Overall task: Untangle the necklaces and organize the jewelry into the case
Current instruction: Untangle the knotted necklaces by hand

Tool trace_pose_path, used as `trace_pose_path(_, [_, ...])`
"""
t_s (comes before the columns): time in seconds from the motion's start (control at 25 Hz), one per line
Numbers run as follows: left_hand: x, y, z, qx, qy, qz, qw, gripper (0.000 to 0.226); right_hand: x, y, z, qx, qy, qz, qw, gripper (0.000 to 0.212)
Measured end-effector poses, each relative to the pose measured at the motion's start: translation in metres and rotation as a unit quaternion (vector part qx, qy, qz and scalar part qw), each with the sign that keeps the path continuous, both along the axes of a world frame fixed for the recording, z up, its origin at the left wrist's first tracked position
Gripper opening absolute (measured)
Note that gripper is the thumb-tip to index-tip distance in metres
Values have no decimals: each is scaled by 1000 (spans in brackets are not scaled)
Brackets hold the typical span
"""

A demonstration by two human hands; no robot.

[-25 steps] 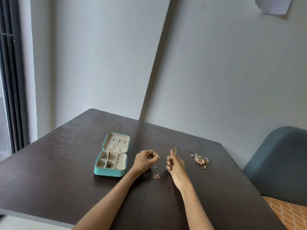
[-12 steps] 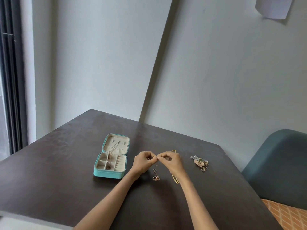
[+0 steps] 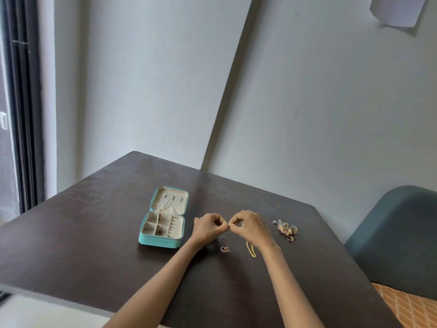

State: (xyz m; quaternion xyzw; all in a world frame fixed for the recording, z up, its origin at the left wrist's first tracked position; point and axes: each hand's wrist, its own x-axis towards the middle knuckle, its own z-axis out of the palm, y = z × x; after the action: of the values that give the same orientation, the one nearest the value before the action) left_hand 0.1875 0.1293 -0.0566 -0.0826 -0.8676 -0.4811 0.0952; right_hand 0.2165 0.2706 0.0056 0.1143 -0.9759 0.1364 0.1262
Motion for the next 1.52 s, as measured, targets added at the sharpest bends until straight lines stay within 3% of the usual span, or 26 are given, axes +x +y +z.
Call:
trace_pose_path(0.28, [2,0,1,-32,-4,-15,999,22,-4,0,5,91,-43,24,995,15])
trace_pose_path(0.56, [1,2,1,-41,2,-21,999,23,-1,9,0,11,-46,2,999,15])
trace_pose_path(0.84, [2,0,1,-59,-5,-35,998,22,-4,0,9,105,-41,39,993,11])
trace_pose_path(1.08, [2,-2,3,-56,-17,-56,997,22,-4,-2,2,167,14,61,984,11])
trace_pose_path(1.28, [4,-4,7,-20,-44,-75,996,25,-3,0,-14,178,154,75,969,9])
trace_pose_path(1.52, [5,-3,7,-52,-28,-64,996,21,3,3,-32,107,163,60,979,7])
